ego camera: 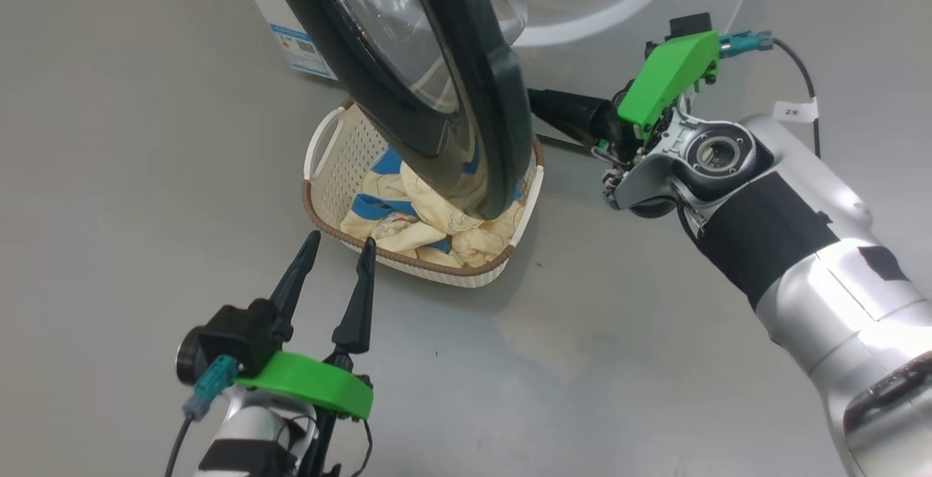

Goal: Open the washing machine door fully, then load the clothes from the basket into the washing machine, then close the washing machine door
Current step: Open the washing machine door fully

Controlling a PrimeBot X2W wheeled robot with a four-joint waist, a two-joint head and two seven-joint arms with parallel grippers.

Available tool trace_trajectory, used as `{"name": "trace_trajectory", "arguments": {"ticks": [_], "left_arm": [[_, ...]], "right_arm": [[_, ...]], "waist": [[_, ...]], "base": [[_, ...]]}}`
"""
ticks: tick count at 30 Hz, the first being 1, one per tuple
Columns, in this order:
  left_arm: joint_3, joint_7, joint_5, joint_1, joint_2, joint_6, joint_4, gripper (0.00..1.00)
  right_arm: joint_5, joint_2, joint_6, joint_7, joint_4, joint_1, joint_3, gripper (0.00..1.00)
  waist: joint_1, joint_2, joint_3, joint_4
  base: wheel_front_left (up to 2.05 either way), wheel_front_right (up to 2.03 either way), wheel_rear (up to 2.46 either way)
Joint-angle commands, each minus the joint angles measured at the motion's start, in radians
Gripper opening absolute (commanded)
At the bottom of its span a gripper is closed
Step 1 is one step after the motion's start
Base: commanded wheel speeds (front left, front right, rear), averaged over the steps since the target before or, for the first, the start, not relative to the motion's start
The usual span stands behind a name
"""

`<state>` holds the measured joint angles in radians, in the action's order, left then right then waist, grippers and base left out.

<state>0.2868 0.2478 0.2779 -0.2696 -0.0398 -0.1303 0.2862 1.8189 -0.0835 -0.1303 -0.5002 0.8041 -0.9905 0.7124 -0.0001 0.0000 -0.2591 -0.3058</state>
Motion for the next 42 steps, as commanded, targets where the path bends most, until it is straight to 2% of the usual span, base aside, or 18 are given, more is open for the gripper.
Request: {"name": "trace_trajectory", "arguments": {"ticks": [1,18,29,34,38,42], "left_arm": [[-0.039,0.014,-0.015,-0.008,-0.018,0.0,-0.029,1.0],[-0.042,0.014,-0.024,0.024,-0.016,0.0,-0.029,1.0],[-0.044,0.014,-0.03,0.034,-0.017,0.0,-0.029,1.0],[-0.057,0.014,-0.033,0.043,-0.017,0.0,-0.031,1.0],[-0.078,0.014,-0.037,0.058,-0.018,0.0,-0.032,1.0],[-0.094,0.014,-0.043,0.073,-0.018,0.0,-0.033,1.0]], "right_arm": [[0.019,0.033,0.0,0.009,-0.047,0.003,0.019,0.0],[0.169,0.033,0.0,0.051,-0.131,0.046,0.209,0.0],[0.195,0.033,0.0,0.103,-0.128,0.043,0.254,0.0],[0.093,0.001,0.0,0.179,-0.14,0.058,0.241,0.0],[-0.061,-0.06,0.0,0.334,-0.228,0.107,0.232,0.0],[-0.259,-0.142,0.0,0.51,-0.317,0.17,0.282,0.0]], "waist": [[0.0001,0.0,0.006,-0.001],[0.0001,0.0,0.05,0.0],[0.0001,0.0,0.062,0.007],[0.0001,0.0,0.087,0.028],[0.0001,0.0,0.112,0.058],[0.0001,0.0,0.147,0.09]], "base": [[0.0,0.0,0.0],[0.0,0.0,0.0],[0.0,0.0,0.0],[0.0,0.0,0.0],[0.0,0.0,0.0],[0.0,0.0,0.0]]}}
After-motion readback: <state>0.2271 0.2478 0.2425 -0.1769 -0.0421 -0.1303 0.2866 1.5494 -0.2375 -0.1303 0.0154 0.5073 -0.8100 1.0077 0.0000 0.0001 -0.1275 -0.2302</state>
